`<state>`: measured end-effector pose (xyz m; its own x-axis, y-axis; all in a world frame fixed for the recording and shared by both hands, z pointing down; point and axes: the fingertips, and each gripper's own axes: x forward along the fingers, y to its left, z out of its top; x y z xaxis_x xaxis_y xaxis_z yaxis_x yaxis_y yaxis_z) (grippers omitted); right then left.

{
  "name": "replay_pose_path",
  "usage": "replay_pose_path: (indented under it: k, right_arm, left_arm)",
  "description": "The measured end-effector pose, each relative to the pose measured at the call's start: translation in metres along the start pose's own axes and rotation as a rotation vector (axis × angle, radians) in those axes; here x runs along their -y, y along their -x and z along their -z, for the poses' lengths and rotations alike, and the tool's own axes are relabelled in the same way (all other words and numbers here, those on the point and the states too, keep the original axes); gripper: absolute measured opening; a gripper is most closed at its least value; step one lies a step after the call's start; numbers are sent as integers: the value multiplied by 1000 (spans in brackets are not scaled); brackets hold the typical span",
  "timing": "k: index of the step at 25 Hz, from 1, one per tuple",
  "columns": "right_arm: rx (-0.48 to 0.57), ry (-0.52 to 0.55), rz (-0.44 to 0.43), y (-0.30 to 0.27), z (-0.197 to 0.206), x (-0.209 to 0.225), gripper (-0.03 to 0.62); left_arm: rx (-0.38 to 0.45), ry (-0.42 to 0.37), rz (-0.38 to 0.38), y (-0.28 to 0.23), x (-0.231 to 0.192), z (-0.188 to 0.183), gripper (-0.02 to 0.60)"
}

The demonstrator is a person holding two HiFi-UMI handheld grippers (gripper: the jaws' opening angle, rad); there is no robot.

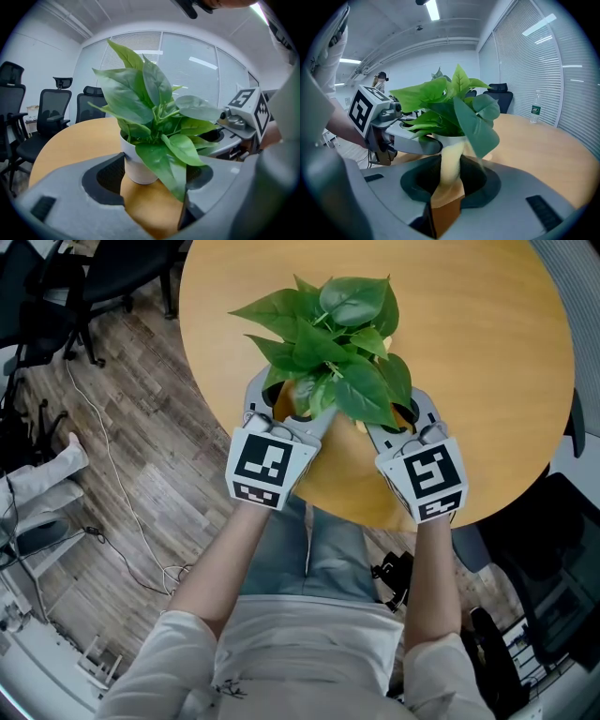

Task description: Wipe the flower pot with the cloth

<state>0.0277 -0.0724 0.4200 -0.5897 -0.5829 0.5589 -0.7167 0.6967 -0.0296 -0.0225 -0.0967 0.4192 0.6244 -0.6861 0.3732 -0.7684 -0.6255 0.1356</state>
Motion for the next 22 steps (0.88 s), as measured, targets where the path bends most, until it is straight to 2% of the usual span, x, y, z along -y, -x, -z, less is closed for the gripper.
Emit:
replay_pose_path:
  k: [6, 10, 13, 16, 19, 22]
  right_arm:
    - [1, -14, -12, -2, 3, -10, 95]
    - [0, -15, -16, -2, 4, -11, 95]
    - [-1, -10, -15, 1, 7, -7, 95]
    - [-4, -11, -1, 3, 10, 0, 95]
    - [-8, -7, 4, 3, 10, 1, 95]
    - [-9, -5, 4, 2, 9, 2, 95]
  left_arm:
    - [-11, 22, -69, -1, 2, 1, 339]
    - [-11, 19, -74, -1, 2, 1, 336]
    - [-7, 5, -28, 1, 6, 1, 337]
    - [-21, -42, 39, 8, 9, 10, 348]
    - [-43, -95, 119, 16, 5, 23, 357]
    - [-11, -122, 220, 22, -7, 21, 360]
